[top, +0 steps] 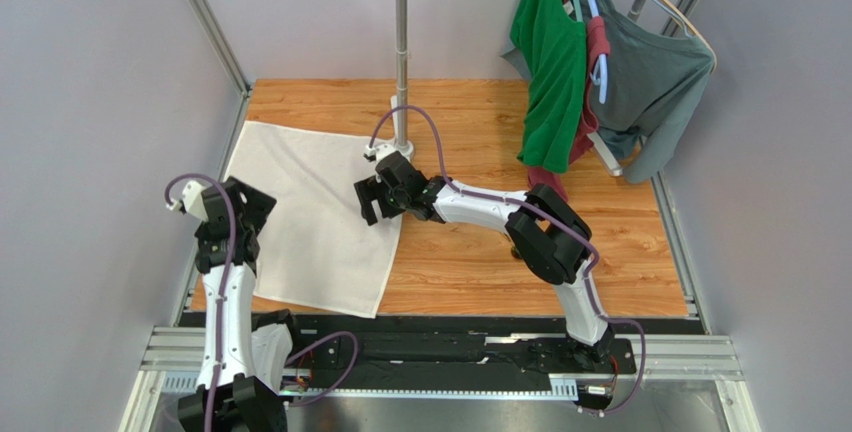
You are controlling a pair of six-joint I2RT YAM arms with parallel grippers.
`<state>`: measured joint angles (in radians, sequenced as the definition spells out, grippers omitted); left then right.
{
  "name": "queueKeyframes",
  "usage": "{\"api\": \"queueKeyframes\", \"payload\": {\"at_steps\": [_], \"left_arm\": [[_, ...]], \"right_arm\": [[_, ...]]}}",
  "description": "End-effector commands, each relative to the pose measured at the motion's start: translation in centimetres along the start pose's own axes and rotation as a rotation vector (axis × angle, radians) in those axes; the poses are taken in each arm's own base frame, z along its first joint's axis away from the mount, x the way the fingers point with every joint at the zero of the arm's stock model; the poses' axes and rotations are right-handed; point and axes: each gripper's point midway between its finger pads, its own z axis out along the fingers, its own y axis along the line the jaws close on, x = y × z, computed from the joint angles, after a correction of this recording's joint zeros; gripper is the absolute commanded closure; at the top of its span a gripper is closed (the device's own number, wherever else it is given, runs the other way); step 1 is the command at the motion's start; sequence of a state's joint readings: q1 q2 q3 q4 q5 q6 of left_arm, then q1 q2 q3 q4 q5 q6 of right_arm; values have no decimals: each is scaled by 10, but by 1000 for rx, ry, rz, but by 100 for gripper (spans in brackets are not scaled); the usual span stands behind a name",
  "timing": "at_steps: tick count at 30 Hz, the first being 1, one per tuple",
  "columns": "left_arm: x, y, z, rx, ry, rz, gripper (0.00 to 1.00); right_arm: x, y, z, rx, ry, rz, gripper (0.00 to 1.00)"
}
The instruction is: Fold the napkin, place the utensils inside, and roll it up
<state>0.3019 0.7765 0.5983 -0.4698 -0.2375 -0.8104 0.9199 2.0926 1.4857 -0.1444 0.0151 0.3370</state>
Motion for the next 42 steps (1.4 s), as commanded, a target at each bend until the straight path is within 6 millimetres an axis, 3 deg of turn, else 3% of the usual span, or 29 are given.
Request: {"api": "queueKeyframes", "payload": {"at_steps": [1, 2, 4, 5, 7, 9, 11, 16, 21, 25, 30, 31, 32, 34, 36, 42], "left_arm": [[-30, -78, -31, 274, 58, 173, 7], [-43, -101, -46, 364, 54, 254, 7], [-45, -106, -48, 365, 102, 335, 7], [-56, -115, -55, 403, 83, 411, 7], [-55, -112, -49, 367, 105, 445, 7], [-48, -113, -42, 383, 119, 438, 7], [-39, -109, -32, 369, 144, 434, 7], [-38, -107, -35, 366, 150, 451, 9], [-38, -83, -29, 261, 131, 476, 9], [-43, -45, -17, 48, 96, 467, 10], [-68, -10, 2, -182, 17, 468, 13], [-61, 2, 14, -213, 60, 453, 13], [-52, 2, 23, -174, 116, 423, 15], [-49, 21, 38, -245, 196, 378, 18], [-45, 28, 47, -284, 242, 405, 21], [-24, 50, 66, -382, 344, 447, 34]], "right_arm": [[-107, -16, -47, 185, -235, -218, 14], [-130, -19, -52, 213, -276, -222, 14], [-132, -38, -42, 291, -258, -244, 18], [-150, -43, -43, 307, -290, -235, 18], [-146, -56, -27, 339, -262, -244, 21], [-158, -61, -21, 338, -279, -241, 23], [-151, -66, -6, 344, -259, -252, 25], [-143, -78, 13, 378, -247, -244, 32], [-125, -96, 27, 417, -225, -185, 33], [-114, -82, 30, 329, -204, -138, 33], [-87, -64, 21, 215, -134, -63, 34], [-92, -58, 12, 192, -142, -37, 34], [-81, -57, 10, 181, -118, -27, 34], [-83, -44, -2, 126, -117, 5, 34], [-76, -38, -8, 92, -96, 18, 34], [-85, -17, -32, 23, -114, 32, 34]]}}
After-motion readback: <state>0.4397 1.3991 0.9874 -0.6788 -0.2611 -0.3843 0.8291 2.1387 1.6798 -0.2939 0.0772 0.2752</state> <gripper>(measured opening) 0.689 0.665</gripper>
